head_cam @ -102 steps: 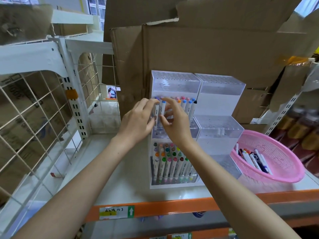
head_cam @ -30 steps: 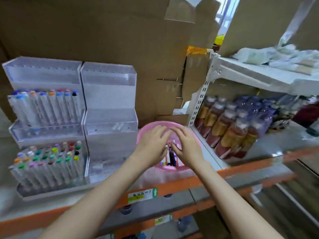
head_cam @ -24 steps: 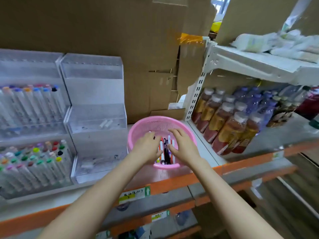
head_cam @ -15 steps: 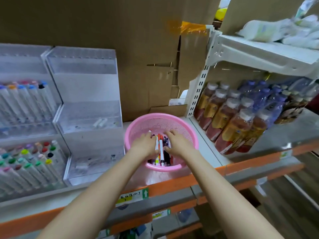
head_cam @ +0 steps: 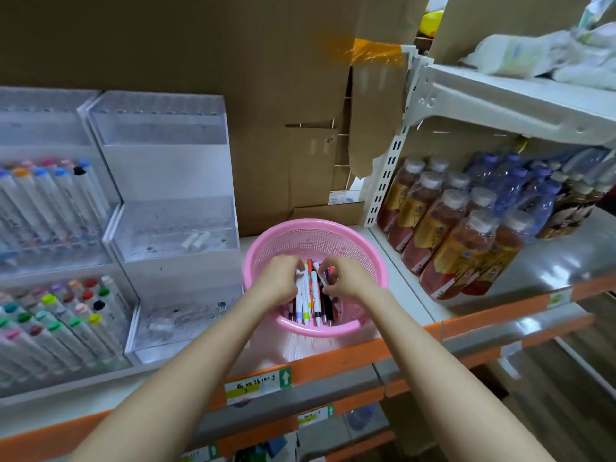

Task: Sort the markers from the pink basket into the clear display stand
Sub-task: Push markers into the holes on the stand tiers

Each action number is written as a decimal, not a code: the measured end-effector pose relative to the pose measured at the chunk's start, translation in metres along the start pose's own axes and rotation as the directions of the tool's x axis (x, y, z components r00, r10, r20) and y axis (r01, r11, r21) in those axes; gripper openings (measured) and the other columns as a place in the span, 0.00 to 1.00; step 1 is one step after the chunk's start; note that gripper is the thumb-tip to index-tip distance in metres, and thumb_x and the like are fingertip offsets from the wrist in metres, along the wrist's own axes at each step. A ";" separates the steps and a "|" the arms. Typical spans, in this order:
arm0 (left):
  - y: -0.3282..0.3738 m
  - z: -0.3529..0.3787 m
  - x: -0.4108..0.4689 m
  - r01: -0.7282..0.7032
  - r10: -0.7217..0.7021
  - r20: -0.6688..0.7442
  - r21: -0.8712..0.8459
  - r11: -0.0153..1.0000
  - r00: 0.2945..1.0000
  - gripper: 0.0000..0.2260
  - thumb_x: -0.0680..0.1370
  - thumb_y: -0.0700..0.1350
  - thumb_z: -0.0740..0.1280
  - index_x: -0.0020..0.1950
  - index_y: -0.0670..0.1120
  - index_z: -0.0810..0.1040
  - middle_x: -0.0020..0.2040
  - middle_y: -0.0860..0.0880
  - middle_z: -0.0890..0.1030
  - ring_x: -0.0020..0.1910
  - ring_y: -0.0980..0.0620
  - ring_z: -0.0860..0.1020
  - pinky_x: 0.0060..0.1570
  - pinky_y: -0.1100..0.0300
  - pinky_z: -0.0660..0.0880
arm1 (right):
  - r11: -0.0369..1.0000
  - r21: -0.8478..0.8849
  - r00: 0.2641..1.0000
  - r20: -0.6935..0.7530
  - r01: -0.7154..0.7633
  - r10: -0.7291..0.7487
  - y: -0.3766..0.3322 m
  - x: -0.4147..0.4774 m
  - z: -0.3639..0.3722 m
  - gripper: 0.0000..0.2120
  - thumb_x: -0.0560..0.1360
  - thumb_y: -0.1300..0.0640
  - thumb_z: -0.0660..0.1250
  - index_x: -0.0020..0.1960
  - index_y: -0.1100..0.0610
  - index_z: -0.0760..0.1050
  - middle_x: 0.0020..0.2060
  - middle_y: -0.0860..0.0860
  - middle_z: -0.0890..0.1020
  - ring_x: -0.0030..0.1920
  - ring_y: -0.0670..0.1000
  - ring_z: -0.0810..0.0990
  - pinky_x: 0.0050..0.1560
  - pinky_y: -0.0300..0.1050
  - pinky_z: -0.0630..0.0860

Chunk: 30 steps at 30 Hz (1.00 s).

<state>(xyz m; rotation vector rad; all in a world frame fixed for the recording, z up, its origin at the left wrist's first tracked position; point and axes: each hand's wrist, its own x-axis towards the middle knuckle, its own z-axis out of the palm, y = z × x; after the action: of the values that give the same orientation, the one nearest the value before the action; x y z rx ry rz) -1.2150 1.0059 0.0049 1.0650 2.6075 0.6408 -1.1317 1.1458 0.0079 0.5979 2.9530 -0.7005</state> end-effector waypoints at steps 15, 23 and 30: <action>0.002 -0.002 -0.003 0.136 -0.128 0.060 -0.153 0.979 0.990 0.28 0.66 0.37 0.77 0.60 0.43 0.67 0.52 0.45 0.77 0.49 0.47 0.77 0.40 0.60 0.75 | 0.992 0.077 0.986 0.140 -0.104 0.093 -0.006 -0.005 -0.002 0.10 0.71 0.59 0.72 0.43 0.58 0.70 0.37 0.54 0.75 0.35 0.50 0.73 0.32 0.42 0.69; 0.000 -0.011 -0.005 0.020 -0.078 -0.097 -0.500 0.866 0.992 0.20 0.72 0.33 0.70 0.61 0.47 0.72 0.38 0.49 0.77 0.33 0.52 0.78 0.29 0.62 0.75 | 0.835 0.533 0.990 0.091 -0.139 0.106 0.002 -0.003 -0.007 0.05 0.72 0.67 0.69 0.41 0.60 0.74 0.33 0.57 0.80 0.29 0.51 0.80 0.40 0.51 0.82; 0.005 -0.027 -0.022 -0.265 0.049 -0.402 -0.503 0.823 0.915 0.25 0.73 0.37 0.71 0.67 0.55 0.72 0.50 0.55 0.79 0.45 0.56 0.79 0.42 0.51 0.81 | 0.688 0.718 0.991 -0.131 0.104 -0.012 -0.018 -0.021 -0.021 0.11 0.74 0.68 0.69 0.53 0.56 0.74 0.36 0.54 0.78 0.35 0.47 0.80 0.40 0.46 0.83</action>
<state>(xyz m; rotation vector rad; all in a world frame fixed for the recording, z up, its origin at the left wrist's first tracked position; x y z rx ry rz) -1.2071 0.9847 0.0324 1.0437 2.3618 1.6641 -1.1189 1.1326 0.0374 0.5762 2.6962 -1.9464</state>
